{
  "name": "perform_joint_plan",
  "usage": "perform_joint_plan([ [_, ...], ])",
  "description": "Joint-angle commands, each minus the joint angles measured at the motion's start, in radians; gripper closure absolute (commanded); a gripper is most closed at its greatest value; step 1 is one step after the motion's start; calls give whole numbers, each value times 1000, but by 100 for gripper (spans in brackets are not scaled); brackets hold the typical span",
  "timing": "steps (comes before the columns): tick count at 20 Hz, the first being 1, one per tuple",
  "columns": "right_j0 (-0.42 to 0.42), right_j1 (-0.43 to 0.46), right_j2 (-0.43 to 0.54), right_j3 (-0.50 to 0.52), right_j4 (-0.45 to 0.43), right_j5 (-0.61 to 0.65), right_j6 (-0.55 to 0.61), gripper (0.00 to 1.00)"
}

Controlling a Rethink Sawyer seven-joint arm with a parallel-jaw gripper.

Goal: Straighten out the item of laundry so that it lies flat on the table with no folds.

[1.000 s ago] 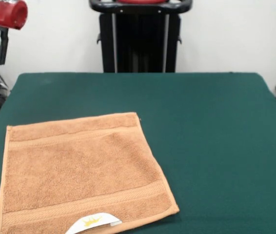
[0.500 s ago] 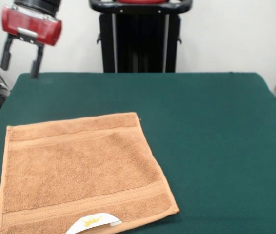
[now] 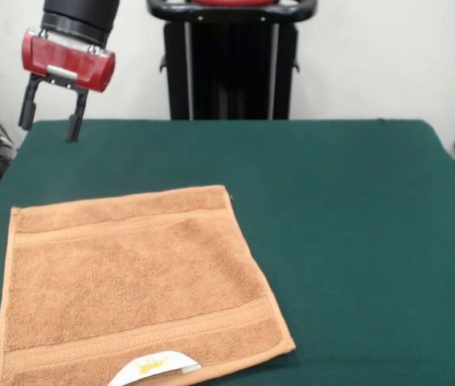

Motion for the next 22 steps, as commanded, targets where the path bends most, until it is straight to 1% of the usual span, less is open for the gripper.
perform_joint_plan([
  [1,18,39,-8,66,-40,-83,139,0],
  [3,20,47,-14,63,-40,-87,136,0],
  [6,3,33,4,67,-50,-67,132,0],
  [12,-22,32,22,69,-64,-54,126,0],
  [17,-22,42,15,65,-64,-57,127,0],
  [22,-23,33,16,70,-68,-53,129,0],
])
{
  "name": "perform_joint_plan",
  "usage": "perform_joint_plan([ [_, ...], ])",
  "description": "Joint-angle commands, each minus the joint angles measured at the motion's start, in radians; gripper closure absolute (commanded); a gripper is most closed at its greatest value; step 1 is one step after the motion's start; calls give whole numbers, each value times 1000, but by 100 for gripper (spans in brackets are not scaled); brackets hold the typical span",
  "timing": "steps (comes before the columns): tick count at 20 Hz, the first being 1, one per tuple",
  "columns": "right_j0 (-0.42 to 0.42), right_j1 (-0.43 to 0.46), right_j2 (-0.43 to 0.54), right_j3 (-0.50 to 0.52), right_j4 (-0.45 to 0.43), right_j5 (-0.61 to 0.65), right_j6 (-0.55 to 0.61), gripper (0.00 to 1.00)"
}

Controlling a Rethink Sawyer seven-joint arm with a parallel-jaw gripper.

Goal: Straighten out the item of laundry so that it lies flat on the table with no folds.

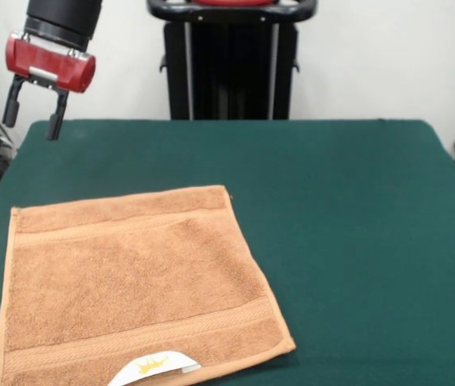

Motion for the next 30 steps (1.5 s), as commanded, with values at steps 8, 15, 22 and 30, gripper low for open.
perform_joint_plan([
  [8,33,-8,43,64,-36,-11,128,0],
  [15,40,-2,42,52,-27,-5,127,0],
  [22,38,-9,47,53,-27,4,126,0],
  [30,42,-15,44,55,-25,6,127,0],
])
